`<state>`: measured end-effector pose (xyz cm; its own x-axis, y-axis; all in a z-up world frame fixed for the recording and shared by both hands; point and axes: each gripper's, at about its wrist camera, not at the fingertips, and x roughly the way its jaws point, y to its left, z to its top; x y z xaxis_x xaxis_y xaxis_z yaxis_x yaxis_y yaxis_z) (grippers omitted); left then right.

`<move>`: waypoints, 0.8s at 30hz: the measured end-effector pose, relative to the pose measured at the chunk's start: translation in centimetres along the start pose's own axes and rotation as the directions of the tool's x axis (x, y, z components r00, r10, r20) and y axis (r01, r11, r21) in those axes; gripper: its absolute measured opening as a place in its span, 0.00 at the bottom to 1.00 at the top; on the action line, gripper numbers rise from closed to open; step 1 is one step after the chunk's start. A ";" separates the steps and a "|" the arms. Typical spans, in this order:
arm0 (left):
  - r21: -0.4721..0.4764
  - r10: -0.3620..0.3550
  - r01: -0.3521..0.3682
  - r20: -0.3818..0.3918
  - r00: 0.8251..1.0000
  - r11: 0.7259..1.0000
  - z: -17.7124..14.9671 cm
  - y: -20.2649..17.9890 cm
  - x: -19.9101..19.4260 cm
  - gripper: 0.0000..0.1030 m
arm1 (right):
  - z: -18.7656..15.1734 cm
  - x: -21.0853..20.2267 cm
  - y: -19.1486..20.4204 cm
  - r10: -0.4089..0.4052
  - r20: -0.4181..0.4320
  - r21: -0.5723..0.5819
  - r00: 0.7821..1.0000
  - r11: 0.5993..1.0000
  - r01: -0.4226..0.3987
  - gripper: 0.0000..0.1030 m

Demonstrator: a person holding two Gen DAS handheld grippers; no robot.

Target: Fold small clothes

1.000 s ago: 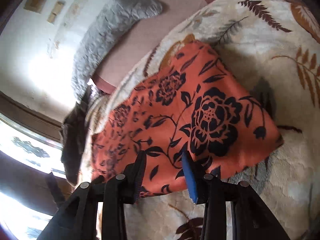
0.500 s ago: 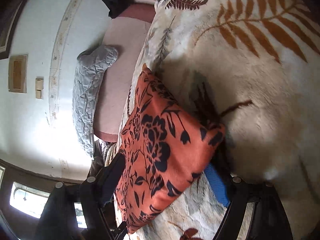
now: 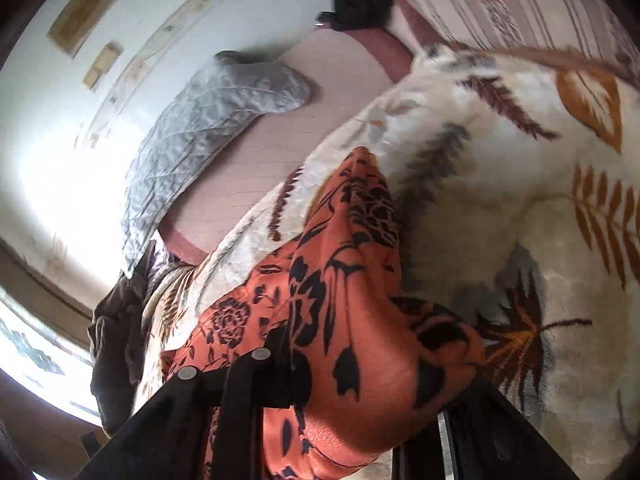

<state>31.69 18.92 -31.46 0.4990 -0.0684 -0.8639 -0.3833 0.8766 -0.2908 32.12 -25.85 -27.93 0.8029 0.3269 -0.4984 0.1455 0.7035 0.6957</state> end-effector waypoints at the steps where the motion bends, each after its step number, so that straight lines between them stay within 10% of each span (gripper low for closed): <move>1: -0.019 0.008 -0.007 0.012 1.000 1.000 0.3 0.7 -0.4 0.63 | -0.2 -0.5 2.3 0.005 0.004 -0.066 1.000 0.998 -0.005 0.22; 11: -0.226 0.128 -0.095 0.135 0.983 0.969 3.5 9.6 -5.4 0.63 | -9.5 1.7 19.1 0.148 -0.194 -0.321 0.970 0.925 -0.205 0.22; 19: -0.230 0.188 -0.140 0.202 0.961 0.963 4.6 11.9 -7.8 0.63 | -18.0 8.6 20.8 0.196 -0.511 -0.246 0.837 0.900 -0.360 0.39; 22: -0.188 0.140 -0.095 0.240 0.961 0.977 4.9 10.3 -8.1 0.63 | -16.3 6.7 19.5 0.343 -0.570 -0.180 0.746 0.834 -0.522 0.73; 24: -0.136 0.064 -0.029 0.264 0.962 0.990 4.8 8.7 -8.8 0.63 | -14.6 4.5 18.3 0.357 -0.530 -0.216 0.769 0.820 -0.530 0.73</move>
<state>27.70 29.42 -24.46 0.6611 0.1162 -0.7413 -0.4994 0.8054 -0.3191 29.95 -2.30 -25.03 0.3627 0.8371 -0.4095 -0.4312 0.5403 0.7226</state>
